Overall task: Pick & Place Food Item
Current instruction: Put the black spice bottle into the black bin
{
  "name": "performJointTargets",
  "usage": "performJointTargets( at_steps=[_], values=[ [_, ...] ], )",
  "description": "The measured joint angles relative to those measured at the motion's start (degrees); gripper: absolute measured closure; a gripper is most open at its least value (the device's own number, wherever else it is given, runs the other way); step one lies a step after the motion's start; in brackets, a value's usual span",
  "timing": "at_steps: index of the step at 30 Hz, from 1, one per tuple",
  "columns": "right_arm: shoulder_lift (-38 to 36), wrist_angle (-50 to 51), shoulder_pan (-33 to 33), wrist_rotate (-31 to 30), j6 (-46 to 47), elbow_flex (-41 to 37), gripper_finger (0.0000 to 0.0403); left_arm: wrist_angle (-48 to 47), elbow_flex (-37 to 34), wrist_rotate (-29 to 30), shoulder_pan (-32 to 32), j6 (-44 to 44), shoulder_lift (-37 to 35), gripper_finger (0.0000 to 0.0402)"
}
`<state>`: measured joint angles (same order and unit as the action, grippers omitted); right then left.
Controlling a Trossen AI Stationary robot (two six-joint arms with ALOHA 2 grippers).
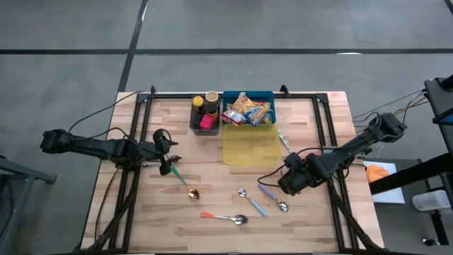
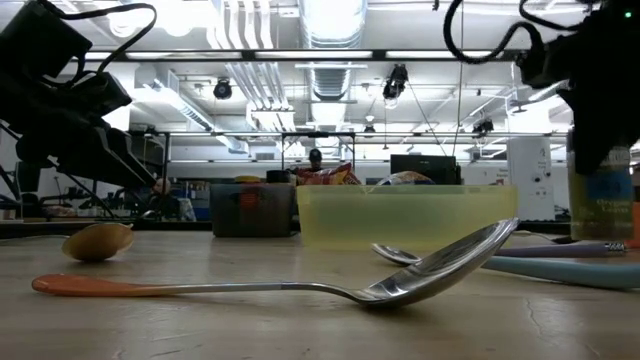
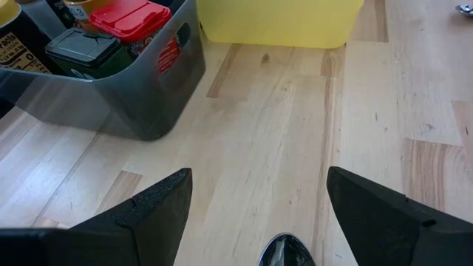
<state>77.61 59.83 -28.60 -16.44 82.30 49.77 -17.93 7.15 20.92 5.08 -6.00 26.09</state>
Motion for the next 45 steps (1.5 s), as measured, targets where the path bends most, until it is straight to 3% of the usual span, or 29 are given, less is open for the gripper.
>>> performJointTargets(
  at_steps=[5,10,14,19,26,32,37,45],
  values=[
    [-0.67,2.36,0.00,-1.53,-3.86,4.33,0.0185,0.00,0.00,-0.01,0.00,0.00,0.01,0.0085],
    [-1.12,3.00,0.70,-9.78,-10.88,9.45,0.0184,-0.04,-0.02,0.00,0.01,0.01,0.00,0.0085],
    [-0.99,2.66,3.53,-15.34,-19.72,13.83,0.0184,-0.09,-0.02,-0.02,0.02,0.00,0.02,0.0085],
    [-0.98,-4.16,9.42,-16.64,-34.32,17.18,0.0184,-0.09,-0.01,-0.01,0.01,0.00,0.02,0.0085],
    [-0.52,-20.91,19.14,-13.31,-52.49,18.10,0.0184,-0.09,-0.02,-0.02,0.02,0.00,0.02,0.0085],
    [2.38,-33.56,26.39,-7.11,-60.68,17.16,0.0184,-0.09,0.00,0.01,0.02,0.00,0.01,0.0085],
    [7.57,-39.26,31.25,-2.28,-65.19,19.11,0.0184,-0.09,0.00,0.01,0.02,0.00,0.02,0.0085],
    [18.67,-39.19,36.35,1.79,-70.40,28.97,0.0184,-0.09,-0.01,-0.01,0.00,0.00,0.02,0.0085]
  ],
)
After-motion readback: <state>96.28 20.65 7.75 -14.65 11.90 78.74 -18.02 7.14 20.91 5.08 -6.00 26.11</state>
